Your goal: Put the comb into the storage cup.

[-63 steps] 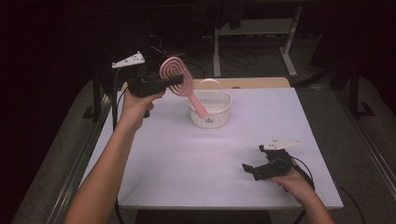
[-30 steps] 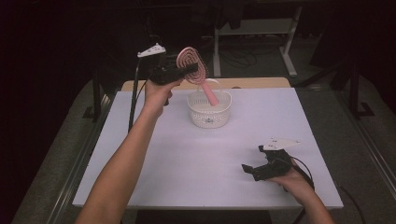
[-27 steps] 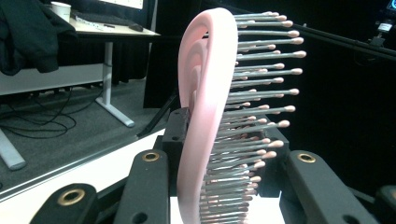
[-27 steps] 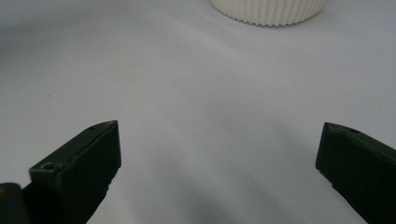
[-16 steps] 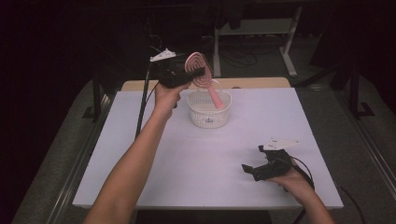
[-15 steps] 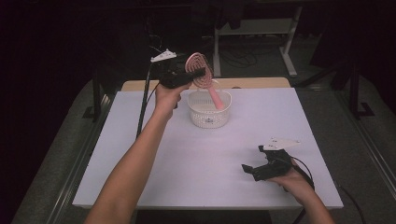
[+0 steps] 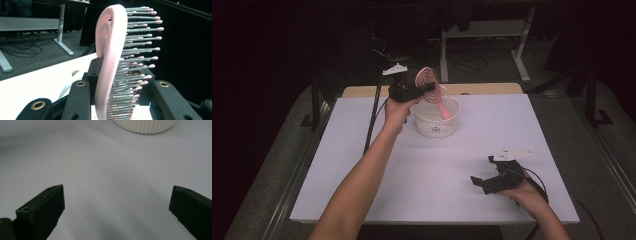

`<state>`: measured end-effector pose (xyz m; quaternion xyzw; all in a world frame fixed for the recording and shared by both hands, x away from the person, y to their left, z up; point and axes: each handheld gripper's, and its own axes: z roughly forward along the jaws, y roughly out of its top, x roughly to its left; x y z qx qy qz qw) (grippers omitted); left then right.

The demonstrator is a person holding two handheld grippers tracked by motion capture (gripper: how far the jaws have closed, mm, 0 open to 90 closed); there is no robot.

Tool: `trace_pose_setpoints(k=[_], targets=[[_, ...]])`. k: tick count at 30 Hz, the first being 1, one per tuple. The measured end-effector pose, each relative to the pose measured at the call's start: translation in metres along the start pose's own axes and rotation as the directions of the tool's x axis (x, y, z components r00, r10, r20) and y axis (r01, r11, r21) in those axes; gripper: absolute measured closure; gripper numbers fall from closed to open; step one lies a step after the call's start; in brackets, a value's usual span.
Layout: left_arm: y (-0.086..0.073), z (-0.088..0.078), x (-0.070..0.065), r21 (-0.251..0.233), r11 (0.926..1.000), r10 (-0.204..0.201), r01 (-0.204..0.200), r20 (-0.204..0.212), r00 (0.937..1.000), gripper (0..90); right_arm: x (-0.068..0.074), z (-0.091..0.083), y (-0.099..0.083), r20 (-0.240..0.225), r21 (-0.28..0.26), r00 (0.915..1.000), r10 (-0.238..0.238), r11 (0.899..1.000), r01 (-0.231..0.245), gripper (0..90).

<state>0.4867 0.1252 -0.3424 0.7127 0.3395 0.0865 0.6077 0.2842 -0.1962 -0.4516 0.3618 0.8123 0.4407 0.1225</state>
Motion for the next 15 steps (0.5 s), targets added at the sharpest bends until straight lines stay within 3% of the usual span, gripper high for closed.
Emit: trace_pose_setpoints(k=[15], targets=[[-0.021, 0.009, 0.007, 0.023, 0.9991, -0.035, 0.035, -0.004, 0.9994, 64.6, 0.000, 0.000, 0.000, 0.002, 0.005, 1.0000, -0.004, 1.000, 0.004, 0.0]])
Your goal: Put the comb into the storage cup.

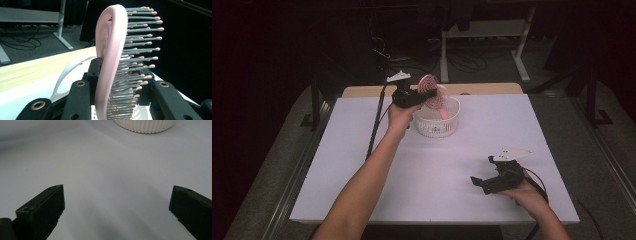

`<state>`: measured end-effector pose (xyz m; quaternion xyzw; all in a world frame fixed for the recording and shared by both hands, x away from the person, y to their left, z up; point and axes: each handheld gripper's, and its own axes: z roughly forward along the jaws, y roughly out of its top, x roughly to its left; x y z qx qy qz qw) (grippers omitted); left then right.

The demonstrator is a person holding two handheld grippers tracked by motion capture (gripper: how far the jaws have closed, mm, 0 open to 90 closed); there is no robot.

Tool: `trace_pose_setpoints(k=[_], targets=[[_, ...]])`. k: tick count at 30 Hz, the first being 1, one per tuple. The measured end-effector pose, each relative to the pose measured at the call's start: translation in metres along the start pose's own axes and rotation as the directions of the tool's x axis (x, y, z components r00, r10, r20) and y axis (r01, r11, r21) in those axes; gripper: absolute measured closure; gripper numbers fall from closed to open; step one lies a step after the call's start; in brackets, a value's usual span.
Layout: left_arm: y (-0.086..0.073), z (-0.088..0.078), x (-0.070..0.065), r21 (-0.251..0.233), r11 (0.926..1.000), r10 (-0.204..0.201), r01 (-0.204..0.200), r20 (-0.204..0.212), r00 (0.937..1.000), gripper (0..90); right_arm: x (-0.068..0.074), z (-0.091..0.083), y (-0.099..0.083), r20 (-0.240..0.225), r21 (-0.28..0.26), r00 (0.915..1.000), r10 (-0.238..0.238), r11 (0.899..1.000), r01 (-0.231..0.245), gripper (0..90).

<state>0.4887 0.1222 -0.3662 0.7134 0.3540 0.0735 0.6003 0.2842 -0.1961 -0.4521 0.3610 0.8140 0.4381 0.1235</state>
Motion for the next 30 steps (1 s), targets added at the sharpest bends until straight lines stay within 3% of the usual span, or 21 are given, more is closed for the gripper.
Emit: trace_pose_setpoints(k=[12, 23, 30], targets=[[-0.006, 0.000, 0.003, 0.011, 0.9999, -0.003, 0.003, 0.001, 1.0000, 64.2, 0.000, 0.001, 0.000, 0.000, 0.004, 1.0000, -0.004, 1.000, 0.004, 0.0], [-0.009, -0.010, 0.014, 0.043, 0.9989, 0.023, -0.022, -0.040, 0.9989, 61.0, 0.000, 0.001, 0.000, -0.001, 0.005, 1.0000, -0.004, 1.000, 0.004, 0.0], [-0.013, -0.019, 0.025, 0.054, 0.9984, 0.019, -0.015, -0.068, 0.9975, 59.2, 0.001, 0.003, 0.000, -0.002, 0.009, 1.0000, -0.006, 1.000, 0.006, 0.0]])
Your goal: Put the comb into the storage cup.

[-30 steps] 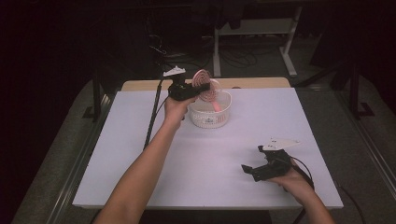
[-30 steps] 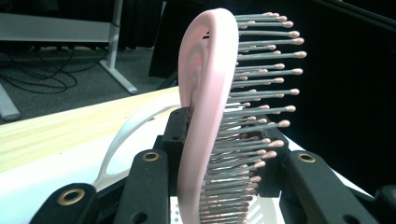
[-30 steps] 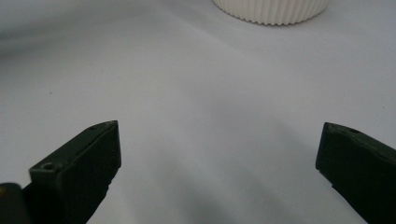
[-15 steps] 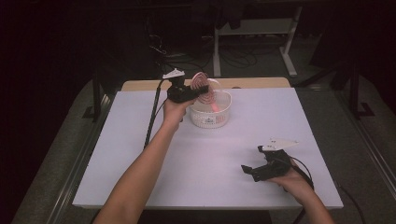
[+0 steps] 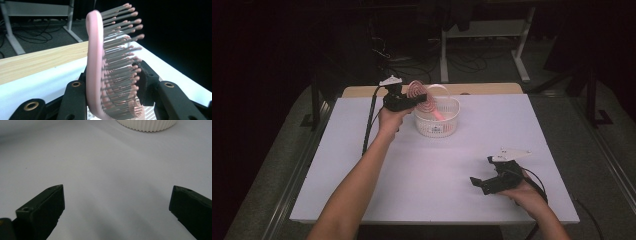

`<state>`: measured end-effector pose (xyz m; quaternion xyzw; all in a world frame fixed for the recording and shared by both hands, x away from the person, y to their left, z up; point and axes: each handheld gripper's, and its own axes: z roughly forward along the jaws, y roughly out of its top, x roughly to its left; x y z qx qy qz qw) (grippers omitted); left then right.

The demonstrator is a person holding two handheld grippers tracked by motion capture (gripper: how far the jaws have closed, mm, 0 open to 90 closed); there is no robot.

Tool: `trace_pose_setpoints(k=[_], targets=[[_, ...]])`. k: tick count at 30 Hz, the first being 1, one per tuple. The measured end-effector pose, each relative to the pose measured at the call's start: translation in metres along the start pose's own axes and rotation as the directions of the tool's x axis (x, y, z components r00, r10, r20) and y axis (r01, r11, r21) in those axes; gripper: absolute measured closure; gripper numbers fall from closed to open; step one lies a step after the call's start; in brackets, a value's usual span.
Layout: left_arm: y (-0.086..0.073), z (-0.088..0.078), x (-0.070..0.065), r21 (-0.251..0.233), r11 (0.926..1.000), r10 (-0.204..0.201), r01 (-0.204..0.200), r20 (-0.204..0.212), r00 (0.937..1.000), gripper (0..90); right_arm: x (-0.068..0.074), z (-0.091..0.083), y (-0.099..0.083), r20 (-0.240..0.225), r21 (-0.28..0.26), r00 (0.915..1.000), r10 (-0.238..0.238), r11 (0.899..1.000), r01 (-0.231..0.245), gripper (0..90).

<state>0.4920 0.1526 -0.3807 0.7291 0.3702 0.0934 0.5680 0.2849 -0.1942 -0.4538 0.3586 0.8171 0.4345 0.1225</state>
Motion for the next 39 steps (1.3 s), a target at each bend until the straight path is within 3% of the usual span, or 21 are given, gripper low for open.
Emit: trace_pose_setpoints(k=[9, 15, 18, 24, 25, 26, 31, 39], targets=[[-0.004, -0.006, 0.009, 0.011, 0.9999, -0.005, 0.005, -0.016, 0.9999, 57.2, 0.000, 0.001, 0.000, 0.002, 0.005, 1.0000, 0.000, 1.000, 0.000, 0.0], [-0.004, -0.005, 0.007, 0.025, 0.9995, 0.021, -0.020, -0.028, 0.9994, 55.5, 0.000, 0.001, 0.000, 0.002, 0.005, 1.0000, 0.000, 1.000, 0.000, 0.0], [-0.005, -0.005, 0.008, 0.043, 0.9982, 0.045, -0.043, -0.049, 0.9978, 48.6, 0.000, 0.000, 0.000, 0.002, 0.004, 1.0000, -0.001, 1.000, 0.001, 0.0], [-0.007, -0.009, 0.010, 0.047, 0.9976, 0.052, -0.050, -0.039, 0.9979, 37.0, 0.000, 0.000, 0.000, 0.003, 0.004, 1.0000, 0.001, 1.000, -0.001, 0.0], [-0.007, -0.009, 0.010, 0.048, 0.9971, 0.062, -0.060, -0.035, 0.9975, 37.0, 0.000, 0.000, 0.000, 0.003, 0.004, 1.0000, 0.001, 1.000, -0.001, 0.0], [-0.006, -0.011, 0.009, 0.054, 0.9950, 0.086, -0.084, -0.038, 0.9956, 32.3, 0.000, 0.000, 0.000, 0.003, 0.004, 1.0000, -0.002, 1.000, 0.002, 0.0], [-0.004, -0.016, 0.006, 0.063, 0.9895, 0.133, -0.130, -0.036, 0.9905, 16.7, 0.000, 0.001, 0.000, 0.003, 0.004, 1.0000, -0.001, 1.000, 0.001, 0.0], [-0.003, -0.023, 0.007, 0.075, 0.9866, 0.148, -0.145, -0.030, 0.9886, 0.7, 0.000, 0.001, 0.000, 0.003, 0.003, 1.0000, -0.003, 1.000, 0.003, 0.0]])
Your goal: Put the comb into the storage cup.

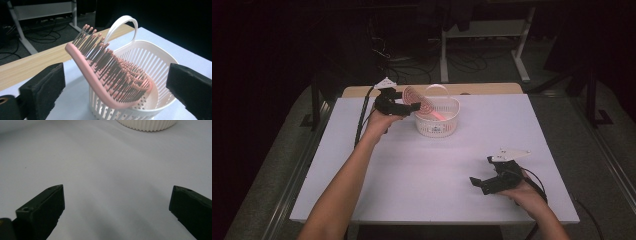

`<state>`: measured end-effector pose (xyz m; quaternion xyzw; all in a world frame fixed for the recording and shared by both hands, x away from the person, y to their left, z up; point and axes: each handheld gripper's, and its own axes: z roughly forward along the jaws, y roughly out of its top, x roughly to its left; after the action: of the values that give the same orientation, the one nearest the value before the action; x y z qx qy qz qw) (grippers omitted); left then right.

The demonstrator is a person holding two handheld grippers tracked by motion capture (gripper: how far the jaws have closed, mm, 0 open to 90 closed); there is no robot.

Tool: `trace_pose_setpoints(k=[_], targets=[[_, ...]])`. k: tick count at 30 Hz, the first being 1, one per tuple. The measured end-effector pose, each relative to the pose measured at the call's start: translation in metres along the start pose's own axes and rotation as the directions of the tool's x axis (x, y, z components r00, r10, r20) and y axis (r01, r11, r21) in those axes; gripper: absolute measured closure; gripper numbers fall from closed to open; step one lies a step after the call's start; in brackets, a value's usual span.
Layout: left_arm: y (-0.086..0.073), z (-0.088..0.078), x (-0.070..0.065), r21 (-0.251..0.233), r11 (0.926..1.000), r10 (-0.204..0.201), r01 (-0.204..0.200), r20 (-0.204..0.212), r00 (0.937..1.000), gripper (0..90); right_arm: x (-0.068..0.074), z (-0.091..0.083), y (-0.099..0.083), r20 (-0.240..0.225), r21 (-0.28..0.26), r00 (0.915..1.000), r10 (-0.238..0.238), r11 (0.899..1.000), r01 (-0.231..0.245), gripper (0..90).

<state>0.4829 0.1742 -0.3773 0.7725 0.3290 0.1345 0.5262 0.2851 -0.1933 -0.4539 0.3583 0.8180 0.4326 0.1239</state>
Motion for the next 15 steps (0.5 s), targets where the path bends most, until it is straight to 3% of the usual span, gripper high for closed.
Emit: trace_pose_setpoints(k=[15], targets=[[0.001, -0.027, -0.001, 0.038, 0.9975, 0.058, -0.059, 0.027, 0.9980, 0.0, 0.000, -0.001, 0.000, 0.003, -0.002, 1.0000, 0.001, 1.000, -0.001, 0.0]])
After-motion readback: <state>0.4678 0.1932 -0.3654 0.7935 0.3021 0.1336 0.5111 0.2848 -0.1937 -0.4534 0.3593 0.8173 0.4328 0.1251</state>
